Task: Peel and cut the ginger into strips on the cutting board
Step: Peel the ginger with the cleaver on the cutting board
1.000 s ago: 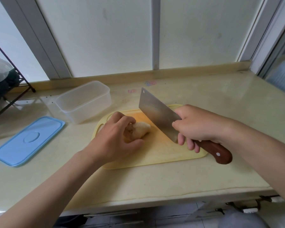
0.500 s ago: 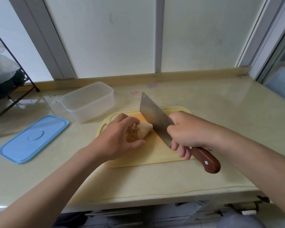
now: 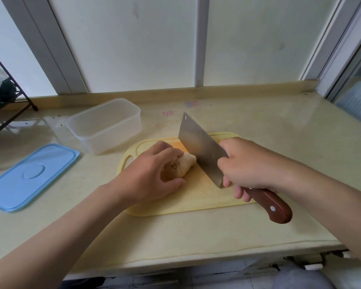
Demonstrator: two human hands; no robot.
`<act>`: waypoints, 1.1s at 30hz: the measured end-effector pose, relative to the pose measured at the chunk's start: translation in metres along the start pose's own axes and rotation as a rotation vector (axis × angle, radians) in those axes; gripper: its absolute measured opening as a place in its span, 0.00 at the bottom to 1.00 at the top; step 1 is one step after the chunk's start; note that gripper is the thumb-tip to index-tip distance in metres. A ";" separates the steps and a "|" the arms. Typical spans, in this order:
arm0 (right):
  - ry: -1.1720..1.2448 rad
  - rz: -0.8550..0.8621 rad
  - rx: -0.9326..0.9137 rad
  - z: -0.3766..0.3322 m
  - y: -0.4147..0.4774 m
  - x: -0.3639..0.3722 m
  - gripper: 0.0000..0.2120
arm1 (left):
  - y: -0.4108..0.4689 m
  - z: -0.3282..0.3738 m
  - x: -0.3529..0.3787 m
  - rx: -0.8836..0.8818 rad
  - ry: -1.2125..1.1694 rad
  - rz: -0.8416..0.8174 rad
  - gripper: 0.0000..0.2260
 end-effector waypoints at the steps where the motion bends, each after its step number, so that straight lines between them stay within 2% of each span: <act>1: -0.007 -0.005 0.007 0.000 0.000 0.000 0.09 | 0.001 0.001 0.000 0.013 0.022 -0.005 0.28; 6: -0.098 -0.043 0.015 -0.009 -0.004 0.005 0.06 | 0.006 0.015 -0.007 0.270 0.240 0.014 0.25; 10: -0.185 -0.004 0.032 -0.014 -0.004 0.002 0.11 | 0.011 0.019 -0.006 0.404 0.280 0.008 0.22; 13: -0.199 -0.004 0.052 -0.015 -0.002 0.001 0.15 | 0.012 0.015 -0.004 0.407 0.245 0.055 0.22; 18: -0.081 0.005 0.020 -0.015 0.004 -0.009 0.22 | 0.023 0.016 0.003 0.375 0.231 0.125 0.22; 22: -0.062 -0.038 0.010 -0.017 0.004 -0.007 0.39 | 0.024 0.012 0.007 0.346 0.179 0.143 0.23; 24: -0.074 -0.085 0.028 -0.018 0.004 0.000 0.44 | 0.024 0.008 0.009 0.356 0.161 0.146 0.24; 33: -0.025 0.029 -0.029 -0.022 -0.006 0.000 0.44 | 0.026 0.005 0.010 0.386 0.108 0.145 0.24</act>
Point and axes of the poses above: each hand's wrist, its own y-axis towards the middle knuckle, its own x-axis out of the palm, z = x × y, the point moved 6 cm from there along y, towards the middle knuckle, and after that the axes turned 6 degrees about -z, right-handed, at the moved point
